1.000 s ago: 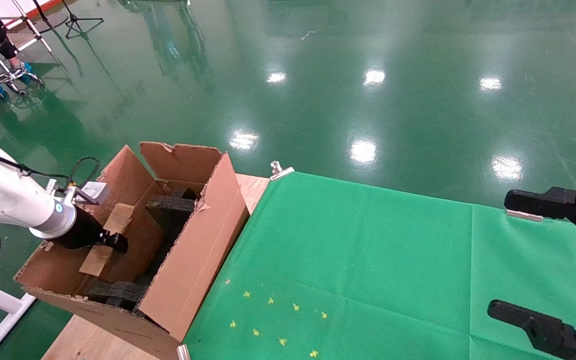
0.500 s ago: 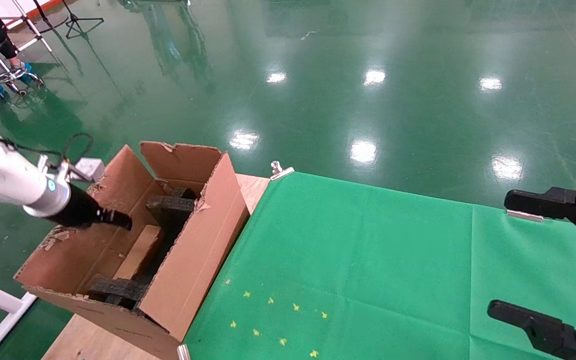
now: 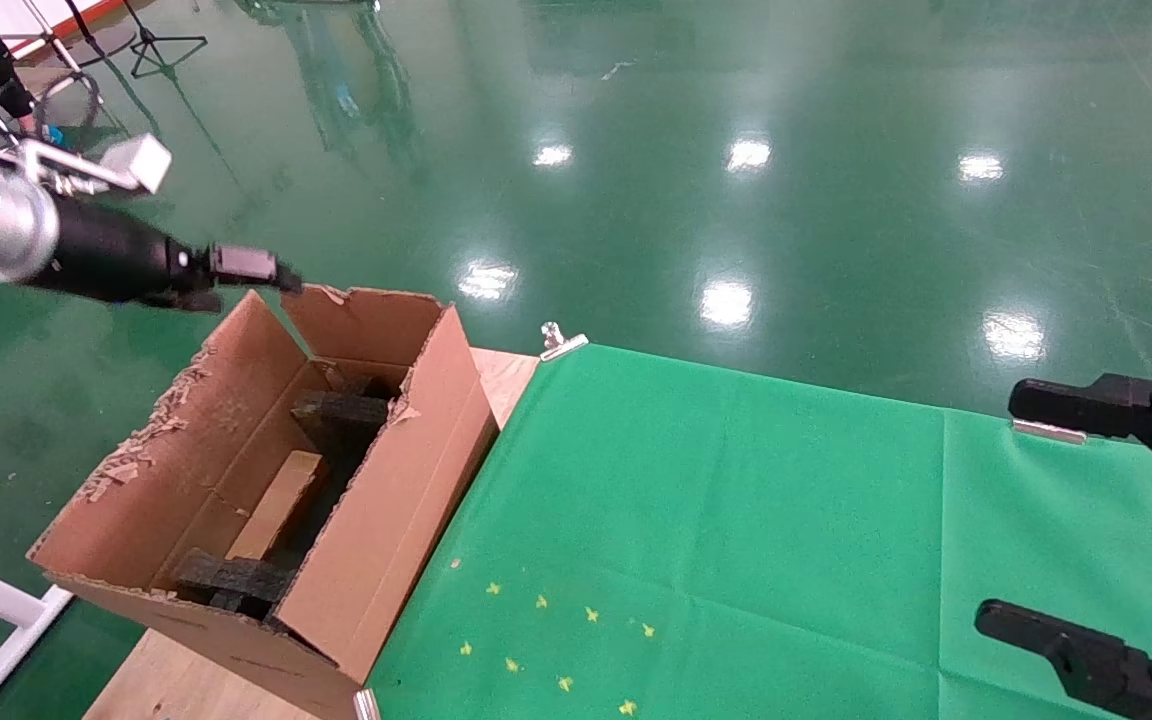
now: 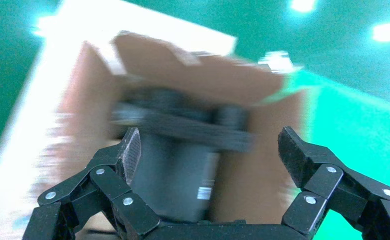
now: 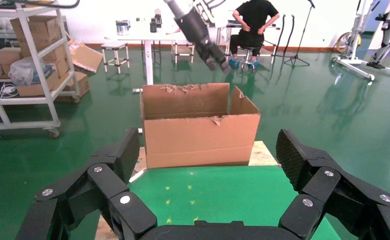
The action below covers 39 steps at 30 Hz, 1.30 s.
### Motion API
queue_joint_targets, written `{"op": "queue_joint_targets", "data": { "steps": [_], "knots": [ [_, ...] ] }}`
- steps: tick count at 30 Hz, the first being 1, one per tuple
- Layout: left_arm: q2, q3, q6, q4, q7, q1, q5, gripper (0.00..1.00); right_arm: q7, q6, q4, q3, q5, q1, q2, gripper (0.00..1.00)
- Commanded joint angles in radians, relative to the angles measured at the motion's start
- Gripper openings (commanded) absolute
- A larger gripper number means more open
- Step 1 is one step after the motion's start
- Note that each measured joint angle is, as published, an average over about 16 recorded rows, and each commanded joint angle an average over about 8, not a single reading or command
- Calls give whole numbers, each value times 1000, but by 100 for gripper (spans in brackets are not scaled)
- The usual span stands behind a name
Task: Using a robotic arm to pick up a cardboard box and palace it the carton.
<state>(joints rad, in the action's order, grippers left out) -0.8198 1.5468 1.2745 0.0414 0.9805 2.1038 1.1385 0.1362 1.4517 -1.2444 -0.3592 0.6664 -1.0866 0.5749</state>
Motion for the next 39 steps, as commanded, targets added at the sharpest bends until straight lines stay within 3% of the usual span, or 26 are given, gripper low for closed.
{"op": "queue_joint_targets", "data": {
  "steps": [1,7,11,18,39],
  "knots": [
    [18,-26,74,-4,-7,39,-36,100,0,0,0,0,0,0,0,100],
    [56,-112,247,-1,23,44,-154,100,0,0,0,0,0,0,0,100],
    [63,-130,274,-2,25,36,-177,100,0,0,0,0,0,0,0,100],
    [71,-188,270,-69,-18,-20,-188,100,0,0,0,0,0,0,0,100],
    [120,-575,252,-520,-296,-382,-267,100,0,0,0,0,0,0,0,100]
  ]
}}
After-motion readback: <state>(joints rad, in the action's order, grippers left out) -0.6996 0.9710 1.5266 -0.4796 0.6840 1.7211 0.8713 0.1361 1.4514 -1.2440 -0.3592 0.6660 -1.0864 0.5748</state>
